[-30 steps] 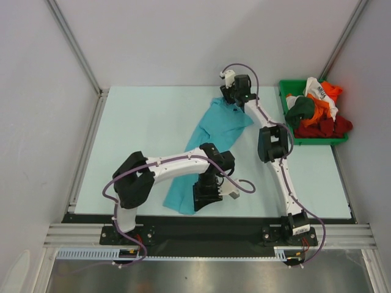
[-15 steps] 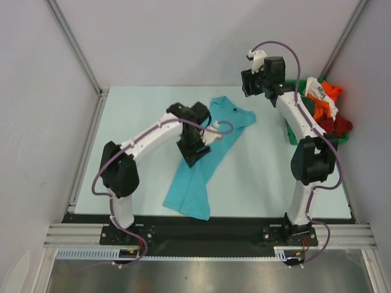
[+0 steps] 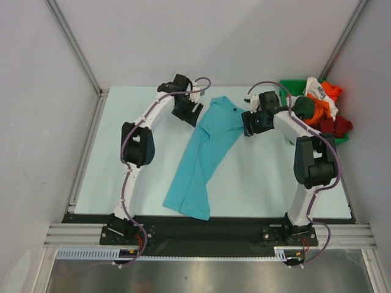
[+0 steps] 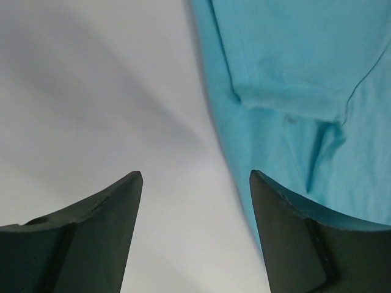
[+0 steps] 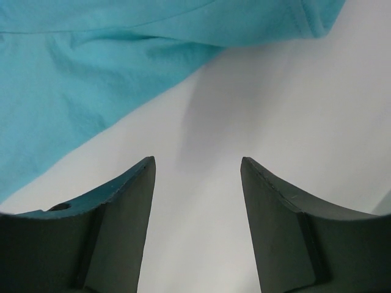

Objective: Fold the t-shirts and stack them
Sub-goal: Fold the tshirt

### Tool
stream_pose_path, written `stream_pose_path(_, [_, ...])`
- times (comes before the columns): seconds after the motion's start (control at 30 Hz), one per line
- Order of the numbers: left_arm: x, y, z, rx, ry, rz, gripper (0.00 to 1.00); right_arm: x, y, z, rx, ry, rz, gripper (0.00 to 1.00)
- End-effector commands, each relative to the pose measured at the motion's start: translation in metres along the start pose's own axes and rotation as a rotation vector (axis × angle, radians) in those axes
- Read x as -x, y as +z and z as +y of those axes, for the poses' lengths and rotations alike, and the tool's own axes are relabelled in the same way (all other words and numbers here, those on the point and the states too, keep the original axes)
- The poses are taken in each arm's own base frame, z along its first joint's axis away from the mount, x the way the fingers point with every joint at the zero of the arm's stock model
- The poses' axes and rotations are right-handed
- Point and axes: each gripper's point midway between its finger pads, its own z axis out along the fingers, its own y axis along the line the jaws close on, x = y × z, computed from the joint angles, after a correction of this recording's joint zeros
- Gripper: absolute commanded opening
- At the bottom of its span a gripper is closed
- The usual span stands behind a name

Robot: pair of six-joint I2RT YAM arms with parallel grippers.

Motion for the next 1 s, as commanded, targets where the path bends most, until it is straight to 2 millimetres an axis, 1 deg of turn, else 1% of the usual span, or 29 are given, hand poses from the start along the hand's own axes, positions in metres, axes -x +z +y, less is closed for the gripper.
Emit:
stream_pose_path(0.0, [0.06, -0.015, 0.007, -0.069, -0.13, -0.248, 0.77, 0.035, -0.018, -0.008, -0.029, -0.031, -0.113, 0.63])
stream_pose_path(0.03, [0.06, -0.013, 0.02, -0.082, -0.186, -0.263, 0.77, 0.035, -0.013, -0.012, -0.037, -0.026, -0.105, 0.63])
stream_pose_path(0.07, [0.07, -0.017, 0.024, -0.091, -0.231, -0.305, 0.79, 0.036, -0.008, -0.015, -0.043, -0.025, -0.104, 0.63])
stream_pose_path(0.1, [0.072, -0.018, 0.027, -0.094, -0.234, -0.316, 0.79, 0.037, -0.004, -0.018, -0.049, -0.023, -0.103, 0.63])
stream_pose_path(0.13, [0.072, -0.018, 0.031, -0.079, -0.226, -0.318, 0.8, 0.032, 0.006, -0.023, -0.064, -0.016, -0.081, 0.63])
stream_pose_path(0.17, [0.069, -0.014, 0.032, -0.076, -0.208, -0.308, 0.8, 0.04, 0.007, -0.026, -0.068, -0.017, -0.097, 0.63])
stream_pose_path(0.2, [0.067, -0.014, 0.032, -0.075, -0.207, -0.302, 0.8, 0.041, 0.011, -0.029, -0.069, -0.013, -0.092, 0.63])
stream_pose_path(0.23, [0.064, -0.013, 0.031, -0.08, -0.213, -0.293, 0.8, 0.041, 0.015, -0.037, -0.087, -0.001, -0.085, 0.63])
stream_pose_path(0.3, [0.058, -0.016, 0.029, -0.09, -0.222, -0.278, 0.8, 0.049, 0.027, -0.049, -0.103, 0.009, -0.089, 0.62])
stream_pose_path(0.33, [0.057, -0.019, 0.027, -0.097, -0.216, -0.277, 0.8, 0.05, 0.031, -0.056, -0.113, 0.021, -0.089, 0.62])
stream_pose_path(0.37, [0.05, -0.016, 0.025, -0.101, -0.221, -0.257, 0.8, 0.043, 0.044, -0.061, -0.111, 0.031, -0.061, 0.62])
stream_pose_path(0.4, [0.051, -0.021, 0.025, -0.102, -0.221, -0.262, 0.8, 0.055, 0.044, -0.066, -0.12, 0.028, -0.082, 0.61])
stream_pose_path(0.43, [0.049, -0.023, 0.024, -0.101, -0.223, -0.255, 0.8, 0.055, 0.048, -0.069, -0.125, 0.026, -0.079, 0.61])
stream_pose_path(0.47, [0.045, -0.022, 0.025, -0.101, -0.227, -0.244, 0.79, 0.05, 0.059, -0.071, -0.122, 0.03, -0.06, 0.61])
stream_pose_path(0.5, [0.043, -0.023, 0.025, -0.1, -0.23, -0.241, 0.79, 0.057, 0.061, -0.073, -0.125, 0.028, -0.071, 0.58])
stream_pose_path(0.6, [0.037, -0.021, 0.027, -0.095, -0.237, -0.224, 0.79, 0.054, 0.076, -0.073, -0.107, 0.033, -0.058, 0.54])
stream_pose_path(0.63, [0.035, -0.019, 0.029, -0.092, -0.24, -0.219, 0.79, 0.06, 0.076, -0.072, -0.103, 0.03, -0.073, 0.49])
stream_pose_path(0.67, [0.034, -0.017, 0.029, -0.091, -0.24, -0.215, 0.79, 0.061, 0.078, -0.072, -0.1, 0.031, -0.076, 0.47])
stream_pose_path(0.7, [0.033, -0.016, 0.029, -0.092, -0.242, -0.213, 0.79, 0.061, 0.083, -0.071, -0.095, 0.026, -0.073, 0.42])
stream_pose_path(0.73, [0.031, -0.014, 0.029, -0.095, -0.245, -0.207, 0.79, 0.066, 0.084, -0.071, -0.091, 0.022, -0.086, 0.37])
stream_pose_path(0.77, [0.03, -0.013, 0.028, -0.097, -0.249, -0.202, 0.79, 0.07, 0.085, -0.07, -0.091, 0.015, -0.093, 0.31])
stream_pose_path(0.8, [0.029, -0.011, 0.028, -0.098, -0.251, -0.198, 0.79, 0.073, 0.086, -0.07, -0.089, 0.005, -0.1, 0.2])
stream_pose_path(0.83, [0.028, -0.01, 0.027, -0.102, -0.252, -0.194, 0.79, 0.074, 0.089, -0.069, -0.085, 0.0, -0.101, 0.16])
stream_pose_path(0.87, [0.026, -0.008, 0.028, -0.106, -0.256, -0.191, 0.79, 0.083, 0.086, -0.069, -0.087, -0.007, -0.121, 0.13])
stream_pose_path(0.9, [0.026, -0.008, 0.027, -0.107, -0.254, -0.189, 0.79, 0.087, 0.084, -0.07, -0.086, -0.013, -0.134, 0.09])
stream_pose_path(0.97, [0.025, -0.006, 0.027, -0.104, -0.253, -0.185, 0.79, 0.096, 0.084, -0.068, -0.082, -0.02, -0.152, 0.08])
